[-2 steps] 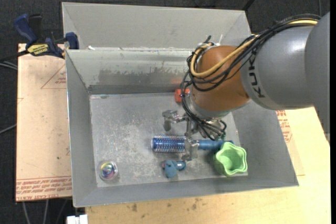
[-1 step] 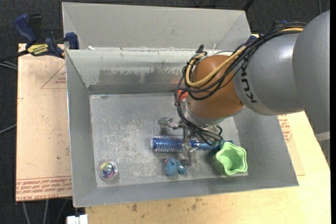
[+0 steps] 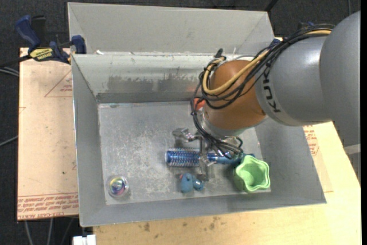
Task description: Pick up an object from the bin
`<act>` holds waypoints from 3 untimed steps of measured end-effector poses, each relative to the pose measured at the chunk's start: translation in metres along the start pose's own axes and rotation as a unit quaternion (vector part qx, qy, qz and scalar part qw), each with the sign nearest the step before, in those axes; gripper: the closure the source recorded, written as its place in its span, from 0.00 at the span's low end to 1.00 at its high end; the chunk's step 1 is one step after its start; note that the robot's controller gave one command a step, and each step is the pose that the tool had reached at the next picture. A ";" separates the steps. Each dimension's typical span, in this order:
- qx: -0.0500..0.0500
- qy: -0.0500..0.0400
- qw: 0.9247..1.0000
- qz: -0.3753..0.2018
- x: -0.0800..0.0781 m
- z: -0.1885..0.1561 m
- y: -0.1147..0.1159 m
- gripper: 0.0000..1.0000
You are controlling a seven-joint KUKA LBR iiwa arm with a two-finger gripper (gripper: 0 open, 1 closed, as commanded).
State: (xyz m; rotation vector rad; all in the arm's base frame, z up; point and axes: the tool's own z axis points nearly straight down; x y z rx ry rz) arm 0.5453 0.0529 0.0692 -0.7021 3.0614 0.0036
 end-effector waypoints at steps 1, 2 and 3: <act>0.000 0.000 1.000 0.000 0.000 0.000 0.000 1.00; 0.001 0.000 1.000 0.001 0.000 -0.013 0.000 1.00; 0.000 0.000 1.000 0.002 -0.001 -0.014 0.000 1.00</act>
Offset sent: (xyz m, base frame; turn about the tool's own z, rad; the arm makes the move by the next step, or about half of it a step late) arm 0.0000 0.0000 0.0000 0.0000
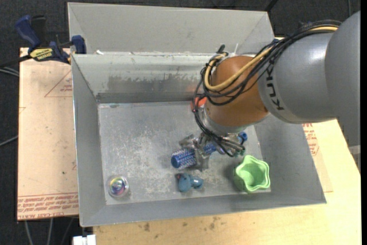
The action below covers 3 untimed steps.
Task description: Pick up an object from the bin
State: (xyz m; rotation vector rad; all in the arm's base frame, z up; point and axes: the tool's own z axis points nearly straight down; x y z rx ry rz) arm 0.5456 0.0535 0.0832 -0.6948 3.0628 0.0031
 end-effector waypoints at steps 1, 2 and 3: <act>0.001 -0.001 1.000 0.001 -0.001 -0.017 0.000 1.00; 0.001 -0.001 1.000 0.002 -0.002 -0.045 0.001 1.00; 0.002 -0.003 1.000 0.003 -0.004 -0.112 0.001 1.00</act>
Offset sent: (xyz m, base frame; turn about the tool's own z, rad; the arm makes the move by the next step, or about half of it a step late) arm 0.0000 0.0000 0.0175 0.0000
